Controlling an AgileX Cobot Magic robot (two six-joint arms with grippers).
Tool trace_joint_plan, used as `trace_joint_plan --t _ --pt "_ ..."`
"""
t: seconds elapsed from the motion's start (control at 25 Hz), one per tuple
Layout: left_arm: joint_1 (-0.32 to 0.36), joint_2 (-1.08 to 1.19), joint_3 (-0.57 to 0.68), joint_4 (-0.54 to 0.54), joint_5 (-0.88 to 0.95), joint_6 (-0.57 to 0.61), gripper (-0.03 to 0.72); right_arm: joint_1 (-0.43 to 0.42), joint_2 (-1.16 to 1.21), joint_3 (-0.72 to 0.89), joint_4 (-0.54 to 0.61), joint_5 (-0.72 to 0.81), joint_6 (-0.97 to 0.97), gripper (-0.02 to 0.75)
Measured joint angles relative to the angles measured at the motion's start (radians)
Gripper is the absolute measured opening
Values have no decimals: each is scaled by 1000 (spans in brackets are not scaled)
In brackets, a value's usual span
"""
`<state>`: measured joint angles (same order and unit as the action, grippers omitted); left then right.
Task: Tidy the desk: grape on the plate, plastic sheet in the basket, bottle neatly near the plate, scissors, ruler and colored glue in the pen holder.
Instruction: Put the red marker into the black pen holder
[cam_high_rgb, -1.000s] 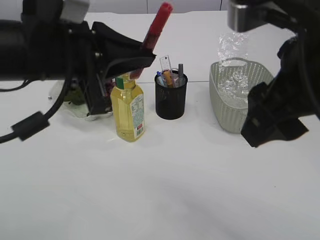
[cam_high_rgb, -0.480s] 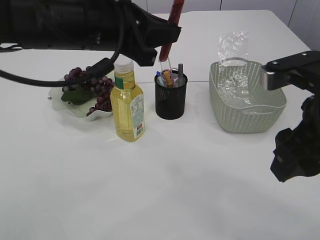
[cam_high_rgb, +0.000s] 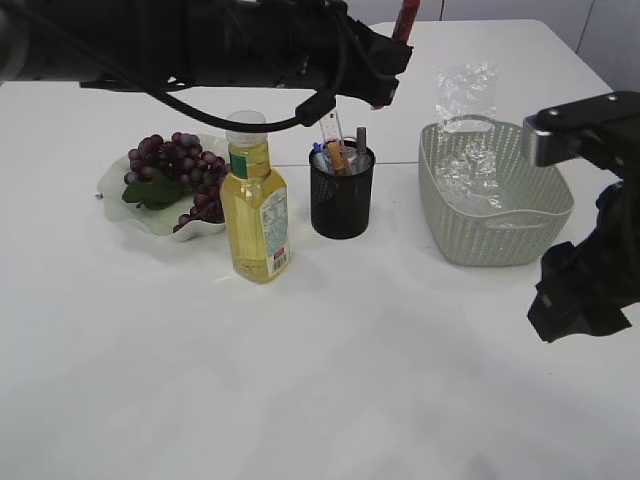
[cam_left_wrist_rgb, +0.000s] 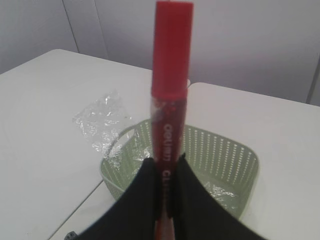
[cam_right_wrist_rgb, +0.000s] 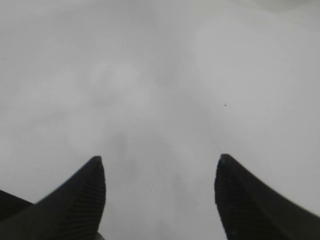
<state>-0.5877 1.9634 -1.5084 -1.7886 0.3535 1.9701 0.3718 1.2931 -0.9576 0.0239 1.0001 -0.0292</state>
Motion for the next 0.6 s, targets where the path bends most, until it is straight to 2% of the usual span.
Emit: trace_joint_plan --t 0.24,0.4,0.6 --pt "0 112 -104 -5 -88 -20 35 -25 0 62 0 -36 0 501" --pt "0 152 -123 -9 -121 -24 54 -25 0 62 0 -47 0 501" --pt "0 204 -123 -11 -121 -24 36 -25 0 62 0 -51 0 501"
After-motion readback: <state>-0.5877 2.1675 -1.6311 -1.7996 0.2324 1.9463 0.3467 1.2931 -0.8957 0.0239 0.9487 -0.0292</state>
